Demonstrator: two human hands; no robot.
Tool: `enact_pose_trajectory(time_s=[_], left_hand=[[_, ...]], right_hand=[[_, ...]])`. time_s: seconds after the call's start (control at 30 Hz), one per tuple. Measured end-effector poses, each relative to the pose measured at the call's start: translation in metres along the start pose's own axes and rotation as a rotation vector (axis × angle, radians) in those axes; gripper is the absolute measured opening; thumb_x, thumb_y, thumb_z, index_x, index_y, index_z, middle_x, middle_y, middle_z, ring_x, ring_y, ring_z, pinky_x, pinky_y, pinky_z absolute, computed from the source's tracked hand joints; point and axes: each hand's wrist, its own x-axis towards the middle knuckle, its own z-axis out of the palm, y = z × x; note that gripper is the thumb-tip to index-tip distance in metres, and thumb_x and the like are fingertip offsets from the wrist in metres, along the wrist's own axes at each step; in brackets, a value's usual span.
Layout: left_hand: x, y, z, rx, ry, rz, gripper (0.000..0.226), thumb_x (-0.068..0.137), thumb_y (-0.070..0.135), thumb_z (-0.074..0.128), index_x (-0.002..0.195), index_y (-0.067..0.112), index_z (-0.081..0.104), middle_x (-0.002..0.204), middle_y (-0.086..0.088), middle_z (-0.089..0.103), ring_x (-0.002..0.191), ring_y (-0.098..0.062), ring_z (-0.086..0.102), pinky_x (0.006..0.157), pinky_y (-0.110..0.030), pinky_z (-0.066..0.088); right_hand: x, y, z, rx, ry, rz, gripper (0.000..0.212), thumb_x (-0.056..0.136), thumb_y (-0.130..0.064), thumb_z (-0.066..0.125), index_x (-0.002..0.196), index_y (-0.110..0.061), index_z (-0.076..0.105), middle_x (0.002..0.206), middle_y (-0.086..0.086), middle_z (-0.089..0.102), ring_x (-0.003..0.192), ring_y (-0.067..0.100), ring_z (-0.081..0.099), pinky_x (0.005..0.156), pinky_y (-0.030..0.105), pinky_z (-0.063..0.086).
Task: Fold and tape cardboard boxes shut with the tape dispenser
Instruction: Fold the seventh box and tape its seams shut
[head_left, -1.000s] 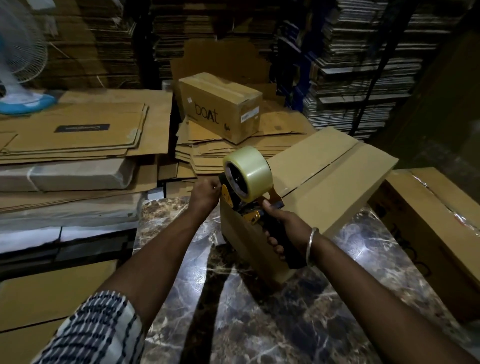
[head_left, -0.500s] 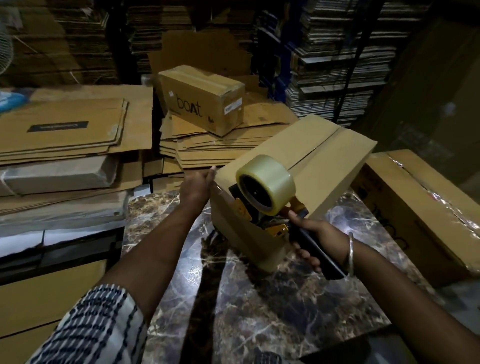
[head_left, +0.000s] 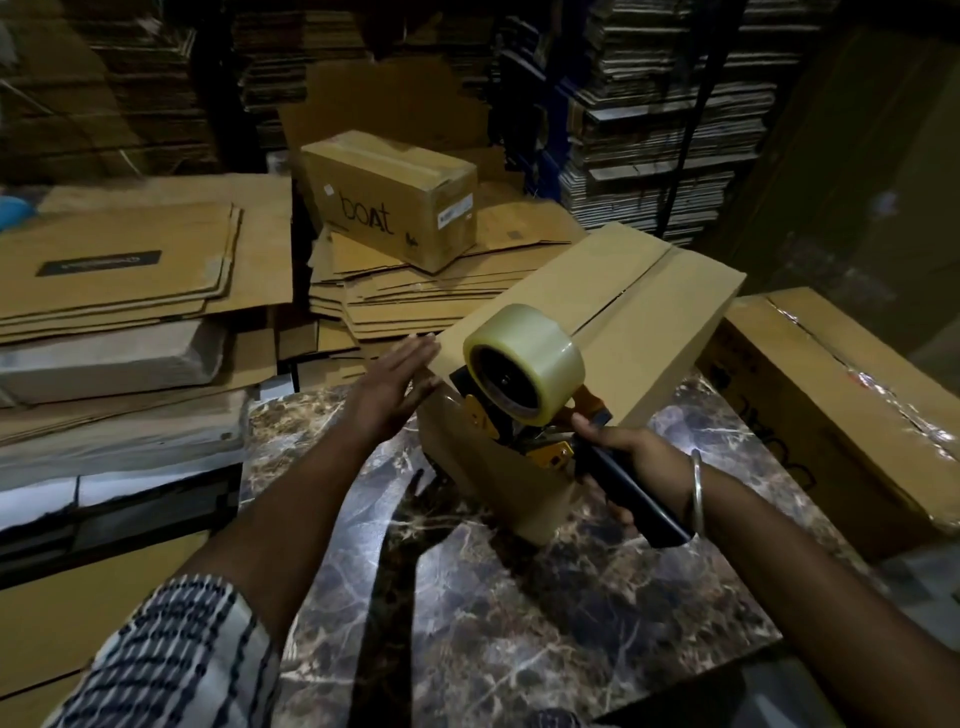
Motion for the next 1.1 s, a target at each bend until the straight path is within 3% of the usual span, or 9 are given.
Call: enact_pose_trajectory(time_s=[0.13, 0.2, 0.37, 0.5, 0.6, 0.7, 0.87, 1.0, 1.1], left_hand=[[0.011, -0.010, -0.008, 0.125, -0.061, 0.104, 0.064, 0.098, 0.032, 0.059, 0.155, 0.017, 0.034, 0.162, -0.004, 0.030, 0.150, -0.022, 0.023, 0.116, -0.040, 0.028], [0.017, -0.012, -0.006, 0.169, -0.073, 0.054, 0.065, 0.098, 0.026, 0.061, 0.156, 0.017, 0.031, 0.162, -0.004, 0.029, 0.150, -0.023, 0.024, 0.116, -0.044, 0.032], [0.033, -0.023, -0.011, 0.138, -0.053, 0.087, 0.061, 0.095, 0.022, 0.065, 0.151, 0.015, 0.040, 0.158, -0.004, 0.039, 0.150, -0.024, 0.026, 0.114, -0.048, 0.036], [0.044, -0.037, -0.032, -0.022, -0.290, 0.085, 0.084, 0.087, 0.049, 0.070, 0.157, 0.024, 0.030, 0.163, 0.006, 0.024, 0.152, -0.012, 0.008, 0.122, -0.042, 0.020], [0.051, -0.041, -0.042, -0.043, -0.327, 0.058, 0.090, 0.078, 0.080, 0.052, 0.153, 0.034, 0.036, 0.160, 0.018, 0.025, 0.150, -0.005, 0.008, 0.119, -0.040, 0.021], [0.053, -0.036, -0.036, -0.043, -0.243, 0.058, 0.081, 0.081, 0.062, 0.064, 0.150, 0.024, 0.045, 0.158, 0.007, 0.035, 0.150, -0.010, 0.018, 0.121, -0.042, 0.028], [0.051, -0.031, -0.025, -0.103, -0.157, 0.095, 0.063, 0.084, 0.029, 0.077, 0.143, 0.025, 0.055, 0.156, -0.004, 0.040, 0.149, -0.021, 0.028, 0.120, -0.042, 0.029], [0.048, -0.018, -0.028, 0.081, -0.024, 0.305, 0.041, 0.087, 0.011, 0.075, 0.127, 0.020, 0.069, 0.142, -0.006, 0.058, 0.129, -0.029, 0.056, 0.092, -0.042, 0.052], [0.045, -0.013, -0.027, 0.071, 0.033, 0.291, 0.033, 0.086, 0.005, 0.074, 0.118, 0.015, 0.073, 0.125, -0.006, 0.069, 0.110, -0.027, 0.068, 0.086, -0.035, 0.054]], right_hand=[[0.004, -0.008, 0.001, 0.000, 0.010, -0.004, 0.066, 0.076, -0.073, 0.064, 0.078, -0.007, 0.055, 0.061, 0.003, 0.048, 0.039, 0.021, 0.039, 0.042, 0.027, 0.026], [0.007, -0.014, 0.004, -0.006, 0.025, -0.008, 0.060, 0.082, -0.069, 0.060, 0.079, -0.010, 0.058, 0.058, 0.001, 0.053, 0.037, 0.020, 0.040, 0.040, 0.024, 0.028], [0.019, -0.025, 0.012, 0.033, 0.002, -0.034, 0.060, 0.074, -0.072, 0.066, 0.095, -0.015, 0.063, 0.074, 0.005, 0.050, 0.039, 0.022, 0.034, 0.045, 0.028, 0.024], [0.024, -0.030, 0.012, 0.012, -0.004, -0.024, 0.062, 0.076, -0.071, 0.063, 0.091, -0.012, 0.060, 0.067, 0.003, 0.051, 0.038, 0.021, 0.036, 0.042, 0.023, 0.026], [0.030, -0.030, 0.010, 0.007, -0.018, -0.023, 0.078, 0.060, -0.078, 0.073, 0.093, -0.009, 0.056, 0.074, 0.006, 0.050, 0.040, 0.022, 0.037, 0.046, 0.028, 0.025], [0.035, -0.030, 0.011, 0.018, -0.023, -0.045, 0.094, 0.044, -0.081, 0.079, 0.101, -0.011, 0.055, 0.079, 0.007, 0.048, 0.042, 0.022, 0.037, 0.047, 0.030, 0.025], [0.036, -0.035, 0.010, 0.055, -0.044, -0.031, 0.083, 0.059, -0.075, 0.073, 0.109, -0.011, 0.060, 0.075, 0.003, 0.051, 0.039, 0.021, 0.037, 0.048, 0.028, 0.028], [0.042, -0.038, 0.017, 0.065, 0.001, -0.038, 0.121, 0.040, -0.083, 0.079, 0.137, -0.013, 0.058, 0.083, 0.008, 0.048, 0.044, 0.020, 0.036, 0.051, 0.034, 0.024], [0.039, -0.047, 0.022, 0.038, 0.014, -0.018, 0.109, 0.054, -0.079, 0.075, 0.133, -0.006, 0.058, 0.083, 0.009, 0.045, 0.041, 0.019, 0.035, 0.050, 0.030, 0.026]])
